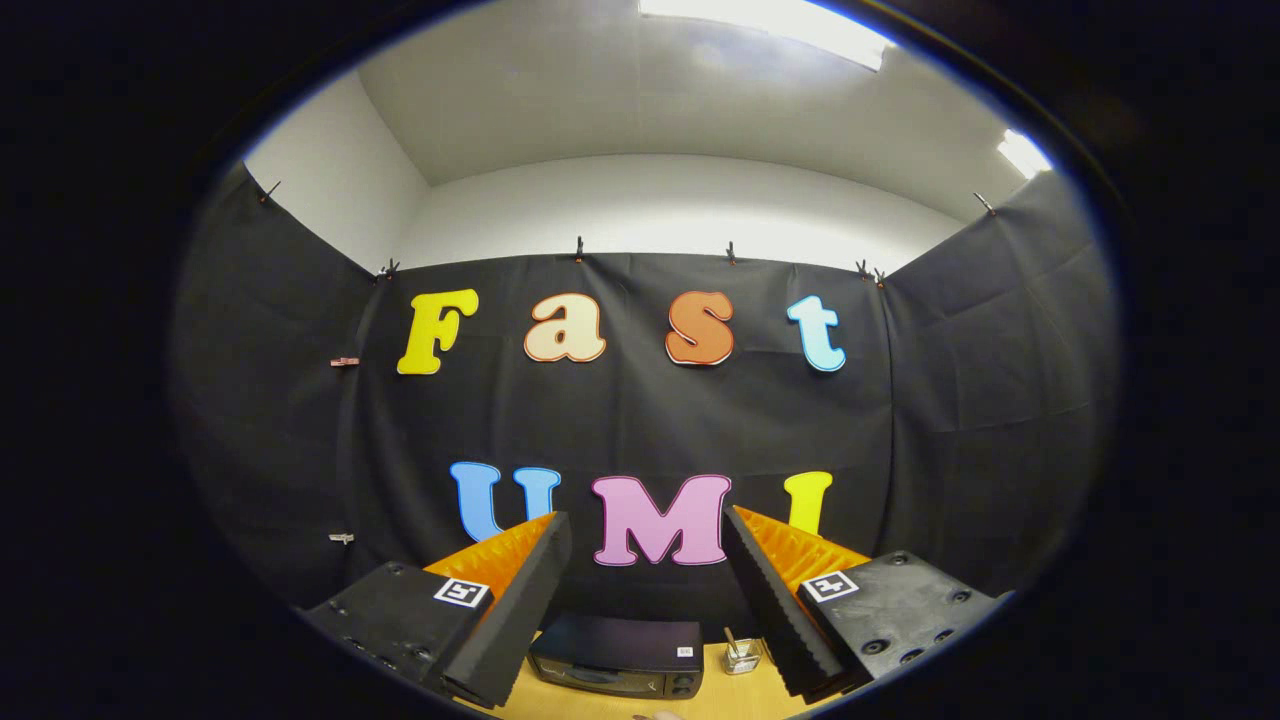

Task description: Open the toaster oven, put the food inside, and close the toaster oven door.

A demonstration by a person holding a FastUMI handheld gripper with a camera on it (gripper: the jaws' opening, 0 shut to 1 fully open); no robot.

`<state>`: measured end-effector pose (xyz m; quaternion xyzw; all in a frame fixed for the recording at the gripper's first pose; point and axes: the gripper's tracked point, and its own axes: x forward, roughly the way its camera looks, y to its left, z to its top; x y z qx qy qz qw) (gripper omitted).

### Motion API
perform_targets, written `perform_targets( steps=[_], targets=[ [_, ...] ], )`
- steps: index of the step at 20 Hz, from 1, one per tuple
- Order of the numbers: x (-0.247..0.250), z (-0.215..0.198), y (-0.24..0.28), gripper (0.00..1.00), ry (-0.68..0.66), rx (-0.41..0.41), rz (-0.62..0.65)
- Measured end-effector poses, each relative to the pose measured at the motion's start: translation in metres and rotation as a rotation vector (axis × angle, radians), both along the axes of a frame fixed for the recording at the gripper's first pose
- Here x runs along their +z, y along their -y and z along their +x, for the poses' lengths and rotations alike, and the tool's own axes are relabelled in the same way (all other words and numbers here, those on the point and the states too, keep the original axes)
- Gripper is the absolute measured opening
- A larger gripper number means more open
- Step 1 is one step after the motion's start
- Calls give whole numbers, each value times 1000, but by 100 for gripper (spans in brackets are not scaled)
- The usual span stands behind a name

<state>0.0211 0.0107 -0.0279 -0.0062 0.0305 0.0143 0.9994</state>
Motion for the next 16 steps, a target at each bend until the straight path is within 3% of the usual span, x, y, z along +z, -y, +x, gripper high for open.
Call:
perform_targets(
  steps=[16],
  targets=[
    [-3,1,6,97,-3,0,4]
  ],
)
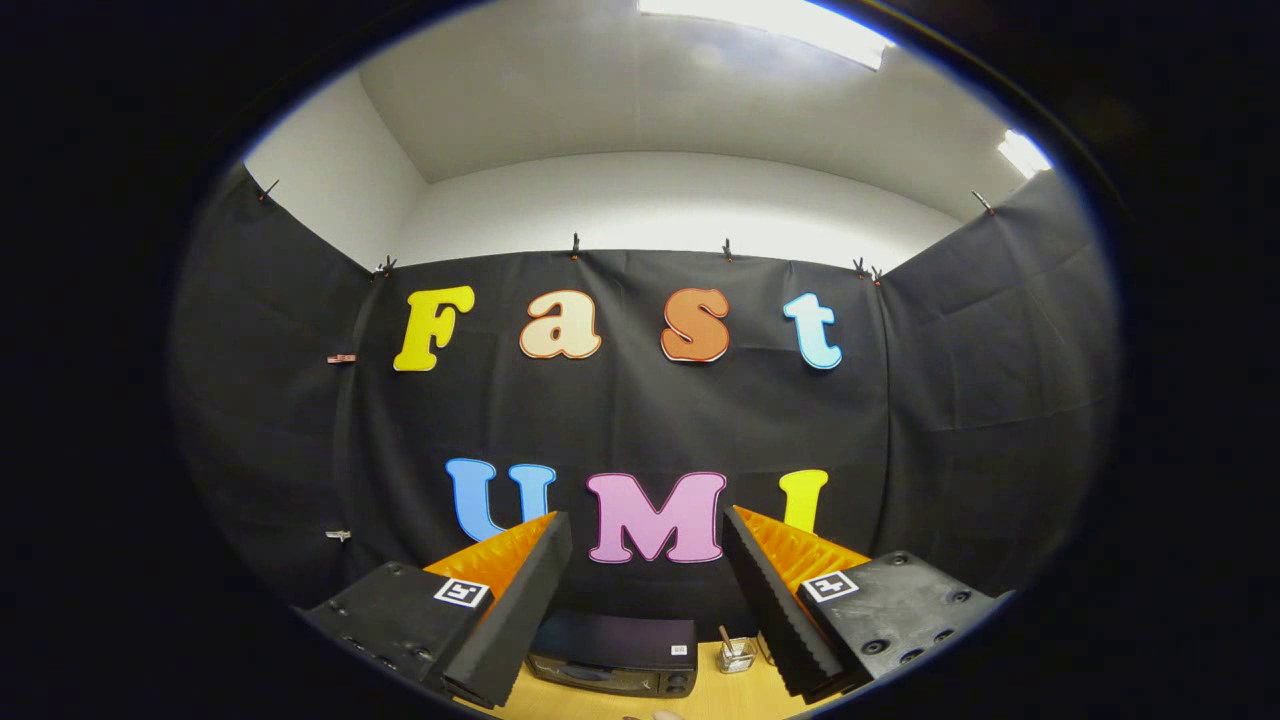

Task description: Open the toaster oven, put the food inside, and close the toaster oven door.

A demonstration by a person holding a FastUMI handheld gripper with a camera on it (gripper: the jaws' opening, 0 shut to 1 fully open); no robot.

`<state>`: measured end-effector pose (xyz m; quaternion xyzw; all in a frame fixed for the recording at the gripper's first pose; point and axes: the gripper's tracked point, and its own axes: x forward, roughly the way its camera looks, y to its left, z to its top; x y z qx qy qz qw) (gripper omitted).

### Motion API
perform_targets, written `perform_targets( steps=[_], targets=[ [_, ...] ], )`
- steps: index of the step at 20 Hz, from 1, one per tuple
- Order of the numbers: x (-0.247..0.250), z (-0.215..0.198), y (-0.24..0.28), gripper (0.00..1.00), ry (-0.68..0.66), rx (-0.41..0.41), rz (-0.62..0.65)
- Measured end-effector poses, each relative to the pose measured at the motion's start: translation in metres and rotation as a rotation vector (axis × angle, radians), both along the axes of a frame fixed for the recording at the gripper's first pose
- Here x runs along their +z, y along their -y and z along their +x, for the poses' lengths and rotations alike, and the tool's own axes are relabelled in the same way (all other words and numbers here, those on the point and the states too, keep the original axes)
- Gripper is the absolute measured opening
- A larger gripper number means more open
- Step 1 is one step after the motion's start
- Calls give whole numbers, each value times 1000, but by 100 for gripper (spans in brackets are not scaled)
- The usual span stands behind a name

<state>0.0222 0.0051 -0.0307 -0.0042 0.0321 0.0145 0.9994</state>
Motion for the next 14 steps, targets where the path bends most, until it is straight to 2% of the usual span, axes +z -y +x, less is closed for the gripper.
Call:
perform_targets(
  steps=[7,14],
  targets=[
    [-28,25,-17,97,-26,50,11],
    [-123,70,-56,98,-144,129,52]
  ],
)
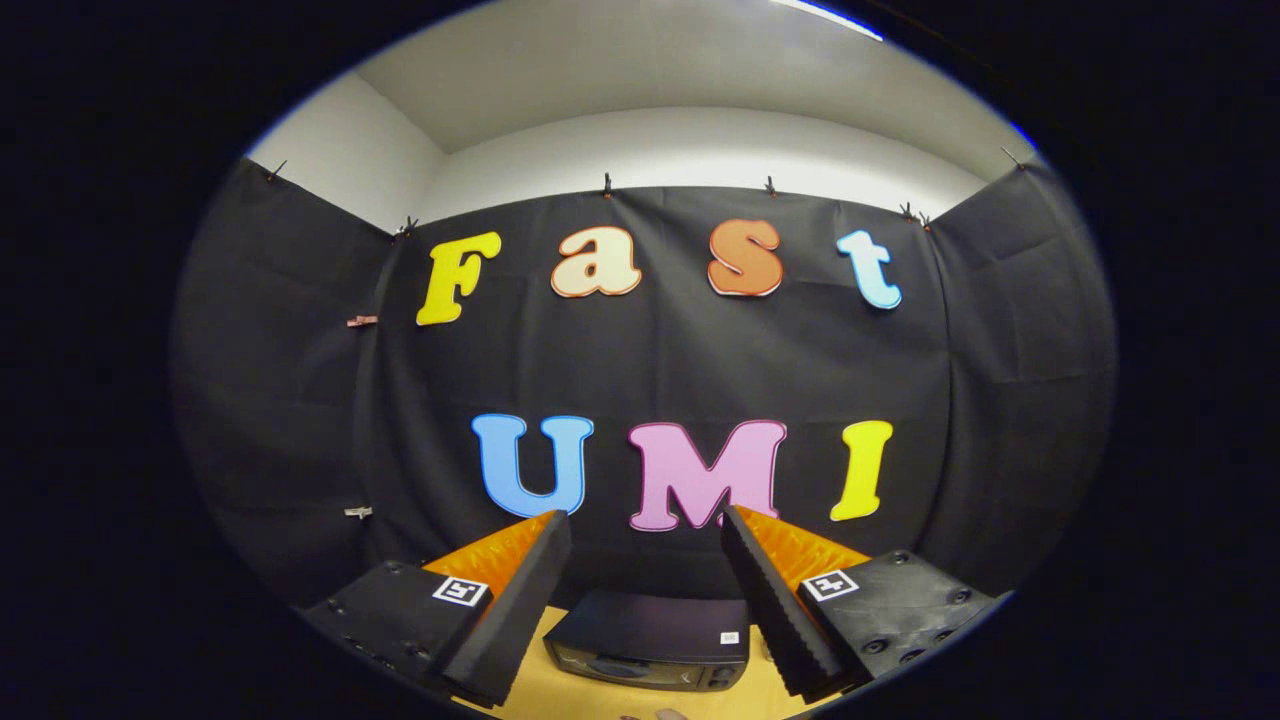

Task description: Open the toaster oven, put the food inside, and close the toaster oven door.

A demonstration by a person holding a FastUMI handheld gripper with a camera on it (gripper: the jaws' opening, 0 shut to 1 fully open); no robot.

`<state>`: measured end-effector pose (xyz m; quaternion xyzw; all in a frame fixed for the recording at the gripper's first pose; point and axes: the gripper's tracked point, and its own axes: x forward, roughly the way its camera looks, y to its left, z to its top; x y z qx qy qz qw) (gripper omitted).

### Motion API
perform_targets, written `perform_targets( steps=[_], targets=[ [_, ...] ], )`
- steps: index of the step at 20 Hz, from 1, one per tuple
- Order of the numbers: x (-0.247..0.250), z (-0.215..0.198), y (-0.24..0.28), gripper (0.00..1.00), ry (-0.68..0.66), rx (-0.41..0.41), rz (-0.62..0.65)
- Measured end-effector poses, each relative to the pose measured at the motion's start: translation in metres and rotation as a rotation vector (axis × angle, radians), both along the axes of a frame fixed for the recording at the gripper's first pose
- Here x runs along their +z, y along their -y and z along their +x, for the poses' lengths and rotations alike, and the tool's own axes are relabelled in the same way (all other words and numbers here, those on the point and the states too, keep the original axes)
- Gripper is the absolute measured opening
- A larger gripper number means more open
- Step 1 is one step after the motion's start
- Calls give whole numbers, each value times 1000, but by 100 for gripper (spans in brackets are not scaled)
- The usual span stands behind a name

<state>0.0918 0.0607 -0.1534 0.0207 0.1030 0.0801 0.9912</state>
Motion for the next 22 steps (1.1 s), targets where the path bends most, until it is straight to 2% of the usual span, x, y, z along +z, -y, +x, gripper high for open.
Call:
perform_targets(
  steps=[5,8,10,12,17,22],
  targets=[
    [-87,20,-26,98,-80,22,158],
    [-157,28,-17,97,-120,-29,69],
    [-208,27,-16,98,-157,-31,-1],
    [-248,21,-22,98,-208,-21,-5],
    [-312,19,-23,98,-278,-74,-16],
    [-373,14,-19,98,-376,-159,-7]
  ],
)
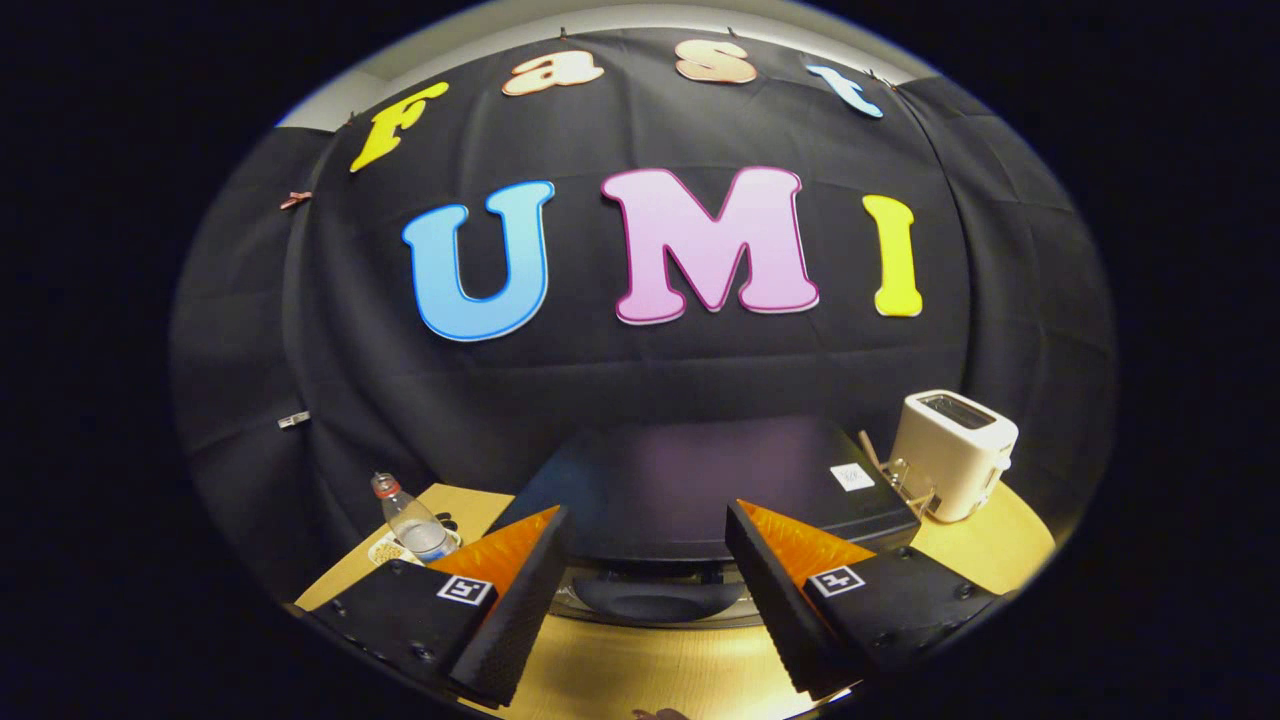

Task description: Open the toaster oven, put the food inside, and close the toaster oven door.

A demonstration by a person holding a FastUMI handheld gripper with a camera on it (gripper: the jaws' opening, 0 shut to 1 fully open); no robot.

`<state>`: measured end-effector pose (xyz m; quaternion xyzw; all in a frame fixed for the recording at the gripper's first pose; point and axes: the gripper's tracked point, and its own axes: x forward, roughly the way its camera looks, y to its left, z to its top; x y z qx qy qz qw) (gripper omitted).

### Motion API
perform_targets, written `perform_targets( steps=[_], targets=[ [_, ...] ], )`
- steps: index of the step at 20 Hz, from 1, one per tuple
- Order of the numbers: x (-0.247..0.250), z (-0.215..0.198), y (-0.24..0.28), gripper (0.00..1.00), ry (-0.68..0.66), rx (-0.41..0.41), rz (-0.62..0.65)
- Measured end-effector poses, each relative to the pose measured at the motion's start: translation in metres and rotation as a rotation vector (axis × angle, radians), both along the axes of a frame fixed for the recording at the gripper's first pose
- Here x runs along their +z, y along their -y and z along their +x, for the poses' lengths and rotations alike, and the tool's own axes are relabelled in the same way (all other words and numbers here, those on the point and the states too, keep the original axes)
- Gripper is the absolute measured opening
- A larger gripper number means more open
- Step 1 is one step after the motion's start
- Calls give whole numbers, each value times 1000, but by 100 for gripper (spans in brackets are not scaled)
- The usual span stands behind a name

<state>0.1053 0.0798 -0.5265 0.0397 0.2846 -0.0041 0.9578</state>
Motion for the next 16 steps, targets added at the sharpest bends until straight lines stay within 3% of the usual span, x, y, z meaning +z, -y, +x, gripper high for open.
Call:
perform_targets(
  steps=[5,11,16],
  targets=[
    [-50,-11,4,98,-98,-21,-64],
    [-48,-17,3,98,-89,-21,-80],
    [-48,-65,1,98,-175,-25,-65]
  ],
)
